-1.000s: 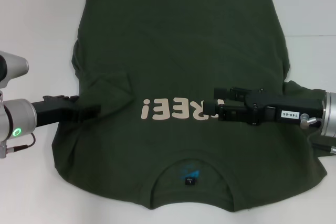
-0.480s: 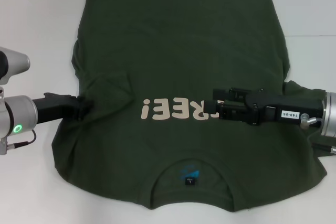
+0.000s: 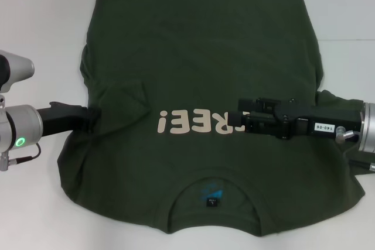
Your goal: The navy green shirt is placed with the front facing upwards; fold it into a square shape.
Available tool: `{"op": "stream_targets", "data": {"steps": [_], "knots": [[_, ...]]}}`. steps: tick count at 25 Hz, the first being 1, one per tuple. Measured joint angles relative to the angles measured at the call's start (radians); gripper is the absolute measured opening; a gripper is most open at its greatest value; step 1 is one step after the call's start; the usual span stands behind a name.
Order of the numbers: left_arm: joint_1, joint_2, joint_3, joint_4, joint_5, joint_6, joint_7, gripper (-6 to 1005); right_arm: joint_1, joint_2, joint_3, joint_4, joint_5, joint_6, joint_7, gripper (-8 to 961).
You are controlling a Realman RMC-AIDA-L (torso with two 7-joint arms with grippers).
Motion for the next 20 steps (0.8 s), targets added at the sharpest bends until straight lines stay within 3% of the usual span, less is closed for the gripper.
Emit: {"op": "stream_targets", "data": {"steps": [20], "knots": [[-0.004,-0.004,0.008,0.062,-0.004,0.16,-0.047,0,-0.001,-0.001,0.0,0.001,0.002,0.001,0.0,735]]}}
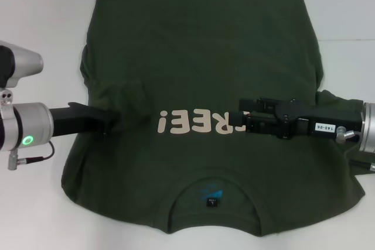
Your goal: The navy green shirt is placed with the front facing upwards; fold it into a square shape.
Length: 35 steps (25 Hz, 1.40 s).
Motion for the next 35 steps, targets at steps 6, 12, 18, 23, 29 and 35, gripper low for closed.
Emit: {"op": "stream_targets", "data": {"steps": [6,12,18,23,29,35], "knots": [[-0.001,-0.003,0.032,-0.004,-0.005,0.001,-0.02,1,0.0,0.0,0.0,0.002,0.0,0.0,-0.001,733],[-0.001,-0.004,0.054,-0.014,-0.005,0.011,-0.029,1,-0.001,0.0,0.0,0.004,0.0,0.0,-0.001,731],[-0.001,-0.004,0.053,-0.022,-0.007,0.062,-0.03,0,-0.002,0.0,0.0,0.006,0.0,0.0,-0.002,728],[-0.006,-0.003,0.054,-0.031,-0.011,0.109,-0.046,25,-0.001,0.0,0.0,0.004,0.0,0.0,-0.002,726],[-0.012,-0.003,0.051,-0.032,-0.042,0.129,-0.07,100,0.001,0.002,0.007,0.0,0.0,0.001,-0.002,724],[-0.002,0.001,0.035,-0.026,-0.131,0.143,-0.047,195,0.001,-0.008,0.021,-0.002,0.0,0.002,0.024,722]]}}
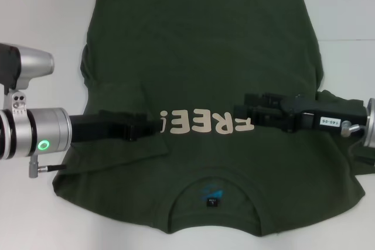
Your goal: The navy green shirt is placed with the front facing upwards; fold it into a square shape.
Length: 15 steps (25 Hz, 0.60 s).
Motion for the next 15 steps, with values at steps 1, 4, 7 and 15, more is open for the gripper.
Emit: {"op": "stream_targets", "data": {"steps": [1,4,7,15], "knots": [[0.001,0.0,-0.003,0.001,-0.018,0.008,0.013,211,0.0,-0.005,0.001,-0.001,0.0,0.0,0.016,721],[0.002,0.0,-0.011,0.0,-0.08,0.038,0.063,328,-0.004,-0.03,0.002,-0.006,-0.005,0.003,0.087,720],[0.006,-0.001,-0.016,-0.006,-0.151,0.07,0.14,444,-0.019,-0.062,-0.001,-0.013,-0.008,0.005,0.183,719],[0.009,-0.004,-0.009,-0.08,-0.271,0.109,0.331,765,-0.077,-0.155,0.002,-0.045,-0.074,0.048,0.415,716]]}}
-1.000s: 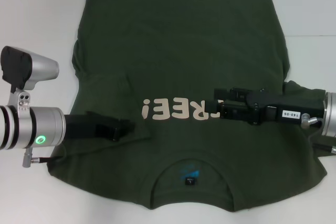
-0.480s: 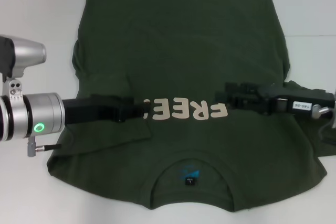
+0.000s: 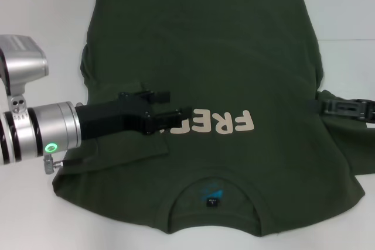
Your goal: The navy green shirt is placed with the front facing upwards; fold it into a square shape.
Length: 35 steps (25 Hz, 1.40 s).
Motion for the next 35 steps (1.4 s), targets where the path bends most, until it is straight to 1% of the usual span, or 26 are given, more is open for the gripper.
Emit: {"op": "stream_targets", "data": {"steps": [3,7,11,17,21,25,31,35], "knots": [[-0.002,0.001,0.001,-0.026,-0.01,0.016,0.092,763,-0.023,-0.019,0.004,-0.022,-0.019,0.008,0.044,715],[-0.002,0.002,0.001,-0.058,-0.006,0.059,0.223,761,-0.04,-0.037,0.035,-0.033,-0.043,0.023,0.082,713],[0.002,0.004,0.002,-0.079,0.026,0.109,0.337,759,-0.044,-0.045,0.075,-0.033,-0.096,0.05,0.132,711],[0.01,0.002,0.002,-0.09,0.039,0.134,0.367,757,-0.055,-0.034,0.091,-0.03,-0.13,0.158,0.189,709],[0.008,0.005,0.002,-0.094,0.048,0.144,0.37,756,-0.069,-0.032,0.089,-0.024,-0.135,0.223,0.229,708],[0.005,0.005,0.002,-0.095,0.063,0.146,0.371,757,-0.074,-0.027,0.098,-0.023,-0.17,0.249,0.259,706],[0.003,0.005,0.002,-0.095,0.065,0.138,0.372,756,-0.075,-0.006,0.1,-0.02,-0.193,0.277,0.263,704],[0.002,0.005,0.001,-0.095,0.065,0.135,0.373,756,-0.075,0.0,0.1,-0.011,-0.194,0.306,0.259,702]]}}
